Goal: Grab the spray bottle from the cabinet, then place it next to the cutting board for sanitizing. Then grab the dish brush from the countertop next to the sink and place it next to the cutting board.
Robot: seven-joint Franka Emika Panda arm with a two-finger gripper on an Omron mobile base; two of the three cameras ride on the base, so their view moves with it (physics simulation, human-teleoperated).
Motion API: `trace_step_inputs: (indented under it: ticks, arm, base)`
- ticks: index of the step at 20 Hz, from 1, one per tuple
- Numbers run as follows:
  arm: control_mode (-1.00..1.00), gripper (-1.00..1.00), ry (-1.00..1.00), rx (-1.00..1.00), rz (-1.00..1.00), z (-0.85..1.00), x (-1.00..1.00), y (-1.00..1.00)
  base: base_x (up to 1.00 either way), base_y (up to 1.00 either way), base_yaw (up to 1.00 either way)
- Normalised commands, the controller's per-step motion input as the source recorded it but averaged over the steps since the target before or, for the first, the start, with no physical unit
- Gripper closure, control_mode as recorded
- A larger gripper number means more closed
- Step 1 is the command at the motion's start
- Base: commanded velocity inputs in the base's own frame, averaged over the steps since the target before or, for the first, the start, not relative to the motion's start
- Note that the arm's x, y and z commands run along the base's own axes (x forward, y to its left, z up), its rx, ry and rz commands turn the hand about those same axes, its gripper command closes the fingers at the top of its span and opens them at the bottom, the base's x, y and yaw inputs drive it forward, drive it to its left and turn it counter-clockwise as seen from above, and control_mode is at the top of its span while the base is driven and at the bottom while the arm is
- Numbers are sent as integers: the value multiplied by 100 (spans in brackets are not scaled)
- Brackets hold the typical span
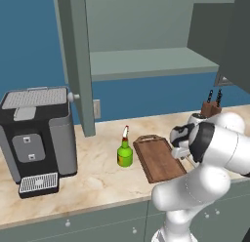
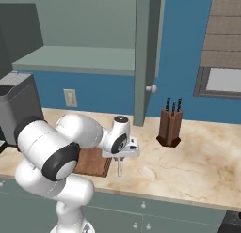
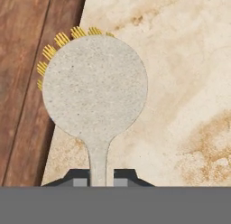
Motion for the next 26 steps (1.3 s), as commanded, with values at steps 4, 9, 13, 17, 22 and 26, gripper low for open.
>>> trace_step_inputs:
  ticks: [4,9,13,17,22,26]
  arm:
    - [-100,-100,0,0,0,-33,2,-5]
    - [-100,-100,-5,0,0,-6,-5,13]
    - [-100,-100,-9,0,0,7,-20,6]
    - [-100,-100,-1,0,-1,56,-12,11]
    - [-100,-100,0,-12,-1,78,-12,49]
    - [-100,-100,0,-12,0,72,-35,61]
  base:
    - [0,0,0]
    - [0,0,0]
    - [0,0,0]
    - [0,0,0]
    - [0,0,0]
    - [0,0,0]
